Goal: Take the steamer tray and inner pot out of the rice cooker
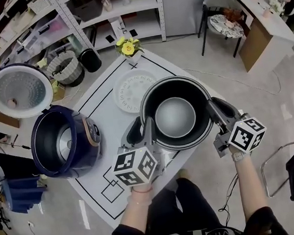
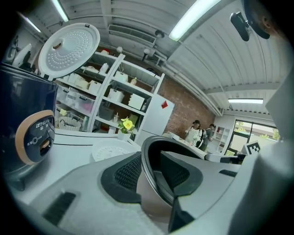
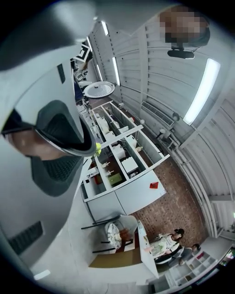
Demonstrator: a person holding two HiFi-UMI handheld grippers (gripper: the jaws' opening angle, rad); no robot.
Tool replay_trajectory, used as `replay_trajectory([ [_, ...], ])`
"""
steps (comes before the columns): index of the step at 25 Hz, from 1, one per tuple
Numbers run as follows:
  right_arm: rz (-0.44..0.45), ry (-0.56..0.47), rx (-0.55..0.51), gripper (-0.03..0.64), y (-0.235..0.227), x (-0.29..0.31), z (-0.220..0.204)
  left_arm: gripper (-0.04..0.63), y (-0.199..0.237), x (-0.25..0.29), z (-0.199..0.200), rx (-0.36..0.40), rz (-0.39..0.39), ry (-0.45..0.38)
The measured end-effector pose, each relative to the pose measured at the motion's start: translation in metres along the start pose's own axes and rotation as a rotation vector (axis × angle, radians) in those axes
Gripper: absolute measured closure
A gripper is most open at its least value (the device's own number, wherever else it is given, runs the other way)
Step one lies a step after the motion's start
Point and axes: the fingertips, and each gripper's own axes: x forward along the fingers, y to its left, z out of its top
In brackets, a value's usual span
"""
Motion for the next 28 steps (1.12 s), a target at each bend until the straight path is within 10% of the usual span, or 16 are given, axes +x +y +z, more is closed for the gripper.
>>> replay_trajectory([
  [28,0.044,0.080,0.021,0.541,-0.018,0.046,-0.009,0.474,0.024,0.023,-0.005,-0.019,0.080,0.041],
])
